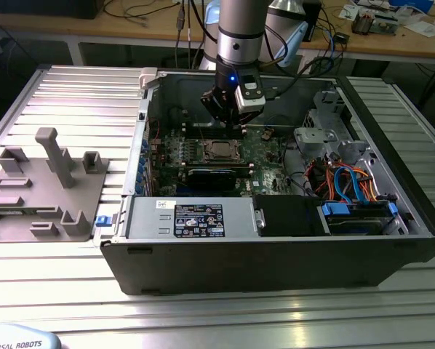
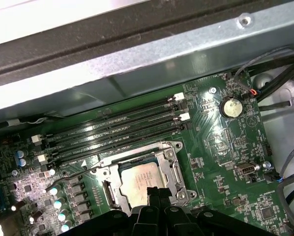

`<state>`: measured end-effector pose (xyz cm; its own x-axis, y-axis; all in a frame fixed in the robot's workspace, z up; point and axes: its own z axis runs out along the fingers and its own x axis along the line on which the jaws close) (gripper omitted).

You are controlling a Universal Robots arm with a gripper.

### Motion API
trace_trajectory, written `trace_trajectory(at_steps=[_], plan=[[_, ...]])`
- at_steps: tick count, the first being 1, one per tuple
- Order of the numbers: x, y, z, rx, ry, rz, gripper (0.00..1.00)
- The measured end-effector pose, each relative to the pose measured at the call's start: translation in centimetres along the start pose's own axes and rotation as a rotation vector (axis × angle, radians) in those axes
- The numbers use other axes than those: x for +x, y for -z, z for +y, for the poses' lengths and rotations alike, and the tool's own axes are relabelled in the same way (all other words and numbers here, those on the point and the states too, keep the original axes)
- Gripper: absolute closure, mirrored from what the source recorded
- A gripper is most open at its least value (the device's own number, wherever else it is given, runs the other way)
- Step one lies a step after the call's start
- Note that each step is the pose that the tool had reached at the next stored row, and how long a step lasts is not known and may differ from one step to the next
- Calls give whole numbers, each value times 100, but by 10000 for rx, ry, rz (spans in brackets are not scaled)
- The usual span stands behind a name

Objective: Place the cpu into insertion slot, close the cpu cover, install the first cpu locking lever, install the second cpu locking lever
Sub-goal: 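Install the first cpu locking lever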

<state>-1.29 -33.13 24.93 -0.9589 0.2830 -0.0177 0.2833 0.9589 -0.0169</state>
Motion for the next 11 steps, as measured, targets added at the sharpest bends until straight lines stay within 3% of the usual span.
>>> trace_trajectory(at_steps=[11], plan=[[0, 0, 0, -3, 151, -3, 89]])
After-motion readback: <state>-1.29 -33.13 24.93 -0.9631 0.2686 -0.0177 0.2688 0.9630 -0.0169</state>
